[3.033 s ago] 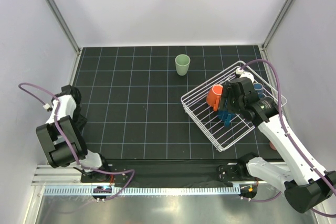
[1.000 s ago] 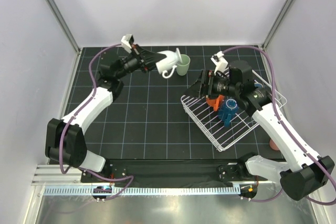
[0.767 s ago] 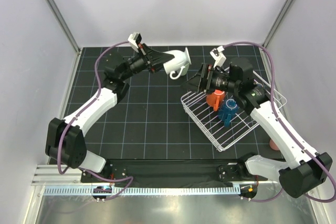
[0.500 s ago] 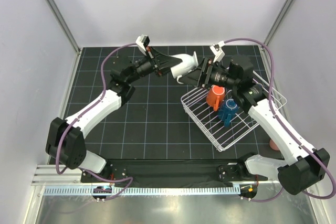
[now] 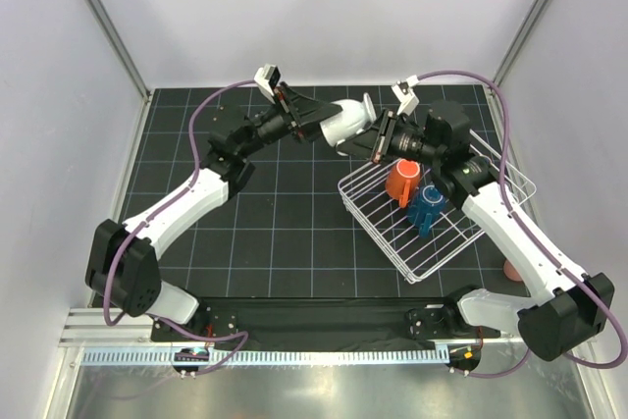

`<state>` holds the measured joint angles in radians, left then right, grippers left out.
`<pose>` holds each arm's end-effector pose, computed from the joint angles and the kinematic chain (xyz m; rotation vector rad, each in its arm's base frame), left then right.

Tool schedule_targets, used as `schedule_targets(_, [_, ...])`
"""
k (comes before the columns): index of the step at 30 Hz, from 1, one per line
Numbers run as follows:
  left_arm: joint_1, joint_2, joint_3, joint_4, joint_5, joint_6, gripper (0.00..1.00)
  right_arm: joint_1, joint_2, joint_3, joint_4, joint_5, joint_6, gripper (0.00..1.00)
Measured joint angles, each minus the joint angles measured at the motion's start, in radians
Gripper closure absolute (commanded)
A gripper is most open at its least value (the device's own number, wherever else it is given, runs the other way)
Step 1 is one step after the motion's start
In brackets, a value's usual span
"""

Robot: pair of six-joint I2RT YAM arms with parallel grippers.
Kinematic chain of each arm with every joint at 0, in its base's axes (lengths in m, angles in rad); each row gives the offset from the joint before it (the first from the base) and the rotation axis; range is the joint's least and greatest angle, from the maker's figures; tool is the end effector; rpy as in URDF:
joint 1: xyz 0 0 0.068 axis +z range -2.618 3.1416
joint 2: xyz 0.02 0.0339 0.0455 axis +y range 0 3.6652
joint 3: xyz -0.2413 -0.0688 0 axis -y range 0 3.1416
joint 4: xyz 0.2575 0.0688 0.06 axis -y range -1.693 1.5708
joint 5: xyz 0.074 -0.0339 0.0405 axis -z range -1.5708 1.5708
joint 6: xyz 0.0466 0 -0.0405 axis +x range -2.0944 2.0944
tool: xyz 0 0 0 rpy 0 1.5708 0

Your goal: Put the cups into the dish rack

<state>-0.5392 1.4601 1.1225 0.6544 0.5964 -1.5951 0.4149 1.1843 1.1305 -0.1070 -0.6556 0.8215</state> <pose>0.2982 -0.2089 0.3597 -0.2127 1.6691 -2.1022 0.2621 0.1465 0.3653 -0.1516 1.9311 1.4333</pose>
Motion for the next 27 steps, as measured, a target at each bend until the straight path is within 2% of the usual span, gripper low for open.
schedule_targets(1, [0.001, 0.000, 0.000, -0.004, 0.002, 0.001, 0.37, 0.002, -0.001, 0.005, -0.029, 0.018, -0.018, 0.96])
schedule_targets(6, [0.021, -0.001, -0.010, -0.108, 0.038, 0.034, 0.29, 0.011, 0.000, 0.022, -0.200, 0.116, -0.132, 0.96])
schedule_targets(9, [0.061, -0.017, -0.015, -0.271, 0.047, 0.132, 0.27, 0.008, -0.007, 0.024, -0.314, 0.214, -0.211, 0.96])
schedule_targets(11, [0.088, -0.051, -0.006, -0.460, 0.010, 0.254, 0.23, 0.006, -0.015, 0.024, -0.395, 0.286, -0.269, 0.96])
schedule_targets(15, [0.106, -0.119, 0.103, -0.911, -0.193, 0.518, 0.22, 0.002, -0.047, 0.017, -0.518, 0.418, -0.390, 0.96])
schedule_targets(18, [0.105, -0.152, 0.199, -1.135, -0.343, 0.671, 0.22, 0.002, -0.077, -0.008, -0.575, 0.506, -0.486, 0.96])
schedule_targets(22, [0.106, -0.183, 0.227, -1.287, -0.455, 0.774, 0.23, 0.003, -0.085, -0.051, -0.613, 0.582, -0.579, 0.96])
schedule_targets(27, [0.106, -0.185, 0.212, -1.387, -0.504, 0.818, 0.23, 0.024, -0.074, -0.090, -0.642, 0.650, -0.639, 0.96])
